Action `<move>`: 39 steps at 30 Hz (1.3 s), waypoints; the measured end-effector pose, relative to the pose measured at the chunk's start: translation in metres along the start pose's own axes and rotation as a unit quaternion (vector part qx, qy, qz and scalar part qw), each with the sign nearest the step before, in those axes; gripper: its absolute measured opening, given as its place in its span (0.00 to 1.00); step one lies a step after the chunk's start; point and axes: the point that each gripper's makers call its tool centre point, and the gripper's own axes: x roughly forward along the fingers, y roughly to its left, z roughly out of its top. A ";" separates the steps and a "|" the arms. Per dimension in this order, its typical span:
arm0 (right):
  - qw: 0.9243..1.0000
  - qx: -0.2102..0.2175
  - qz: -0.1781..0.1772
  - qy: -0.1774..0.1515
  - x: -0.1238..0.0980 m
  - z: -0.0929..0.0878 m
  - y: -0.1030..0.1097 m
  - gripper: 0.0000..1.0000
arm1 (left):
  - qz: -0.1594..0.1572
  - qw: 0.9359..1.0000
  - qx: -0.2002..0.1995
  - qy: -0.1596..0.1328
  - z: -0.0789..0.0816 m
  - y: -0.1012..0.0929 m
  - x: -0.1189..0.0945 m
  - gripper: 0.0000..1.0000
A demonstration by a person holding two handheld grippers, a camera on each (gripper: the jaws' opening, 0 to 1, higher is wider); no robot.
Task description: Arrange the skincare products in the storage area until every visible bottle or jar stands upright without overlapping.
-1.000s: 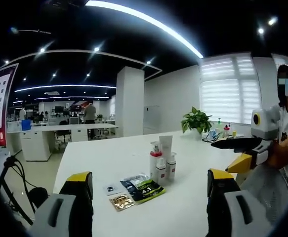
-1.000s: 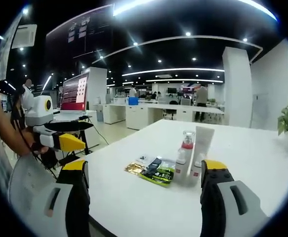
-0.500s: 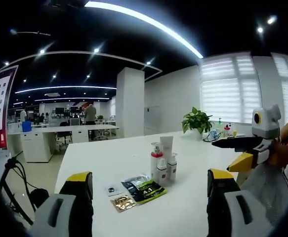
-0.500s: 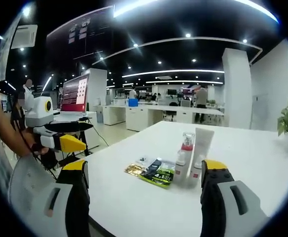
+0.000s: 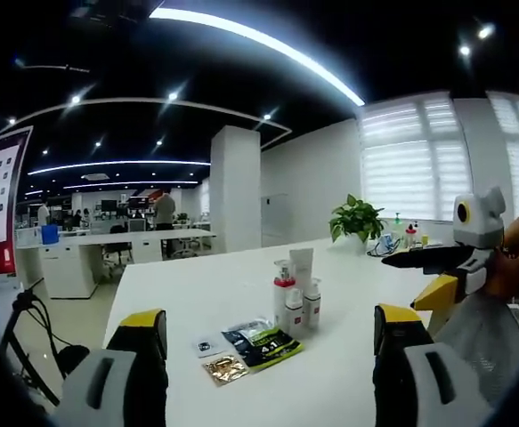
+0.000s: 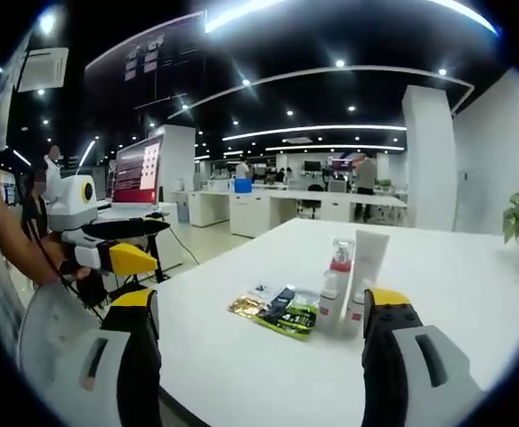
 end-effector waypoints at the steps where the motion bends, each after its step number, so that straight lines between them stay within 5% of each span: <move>1: 1.000 0.000 -0.001 0.002 0.000 -0.001 -0.001 0.92 | 0.000 1.000 0.000 0.000 0.000 0.000 0.000 1.00; 39: 1.000 -0.005 0.011 0.008 0.002 -0.002 0.006 0.91 | 0.003 1.000 -0.003 -0.002 0.000 0.006 0.000 0.99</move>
